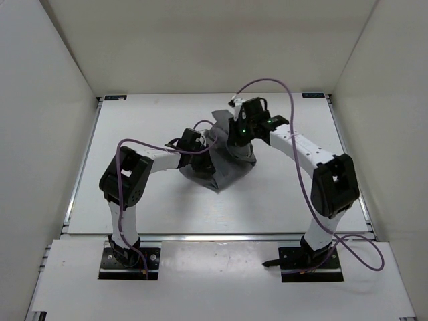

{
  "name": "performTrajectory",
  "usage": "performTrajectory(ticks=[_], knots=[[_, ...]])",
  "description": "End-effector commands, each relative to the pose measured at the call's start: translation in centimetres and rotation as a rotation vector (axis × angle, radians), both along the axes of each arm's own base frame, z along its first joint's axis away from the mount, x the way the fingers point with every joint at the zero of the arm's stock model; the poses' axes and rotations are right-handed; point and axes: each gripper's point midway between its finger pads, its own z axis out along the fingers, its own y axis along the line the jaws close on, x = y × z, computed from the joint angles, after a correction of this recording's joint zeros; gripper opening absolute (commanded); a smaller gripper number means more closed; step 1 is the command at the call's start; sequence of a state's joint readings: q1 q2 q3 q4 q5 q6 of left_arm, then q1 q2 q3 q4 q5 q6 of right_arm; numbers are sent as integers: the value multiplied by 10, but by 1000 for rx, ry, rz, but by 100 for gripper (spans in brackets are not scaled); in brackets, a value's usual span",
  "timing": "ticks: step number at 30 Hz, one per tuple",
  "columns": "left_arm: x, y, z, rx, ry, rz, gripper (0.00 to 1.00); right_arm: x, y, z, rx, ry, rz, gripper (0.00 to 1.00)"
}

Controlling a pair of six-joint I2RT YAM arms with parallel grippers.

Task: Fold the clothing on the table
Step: Fold the skirt

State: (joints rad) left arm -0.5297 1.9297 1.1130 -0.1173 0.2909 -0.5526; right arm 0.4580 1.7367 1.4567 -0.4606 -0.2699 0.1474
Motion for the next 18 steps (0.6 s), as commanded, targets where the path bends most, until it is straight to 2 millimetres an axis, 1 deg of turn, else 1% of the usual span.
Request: performTrajectory(ticks=[1, 2, 3, 4, 5, 6, 7, 8, 9, 11, 12, 13, 14, 15, 16, 17, 18], knots=[[-4, 15, -20, 16, 77, 29, 0, -12, 11, -23, -94, 49, 61, 0], [-1, 19, -21, 12, 84, 47, 0, -16, 18, -27, -104, 62, 79, 0], [0, 19, -18, 0, 78, 51, 0, -19, 20, -31, -121, 72, 95, 0], [0, 22, -19, -10, 89, 65, 0, -23, 24, -37, -135, 91, 114, 0], [1, 26, -18, -11, 91, 76, 0, -29, 31, -42, -142, 105, 145, 0], [3, 26, -17, -28, 89, 82, 0, -28, 27, -44, -153, 111, 143, 0], [5, 26, -13, -40, 78, 86, 0, -36, 36, -45, -143, 120, 173, 0], [3, 26, -15, -43, 83, 84, 0, -41, 34, -50, -144, 139, 178, 1], [5, 31, -16, -38, 89, 104, 0, -47, 38, -52, -127, 151, 194, 0], [4, 27, -16, -48, 87, 98, 0, -52, 48, -49, -80, 153, 211, 0], [3, 28, -15, -52, 90, 103, 0, -60, 55, -47, -46, 171, 226, 0], [2, 24, -16, -63, 95, 100, 0, -59, 57, -51, -30, 171, 225, 0], [3, 23, -15, -67, 85, 98, 0, -60, 66, -44, 7, 159, 236, 0], [0, 21, -16, -73, 96, 100, 0, -66, 73, -46, 19, 168, 248, 0], [-2, 20, -17, -77, 104, 102, 0, -62, 75, -45, 34, 165, 239, 0], [-1, 19, -16, -81, 94, 104, 0, -68, 80, -49, 39, 183, 259, 0], [-1, 20, -16, -87, 100, 110, 0, -69, 86, -49, 49, 184, 272, 0]])
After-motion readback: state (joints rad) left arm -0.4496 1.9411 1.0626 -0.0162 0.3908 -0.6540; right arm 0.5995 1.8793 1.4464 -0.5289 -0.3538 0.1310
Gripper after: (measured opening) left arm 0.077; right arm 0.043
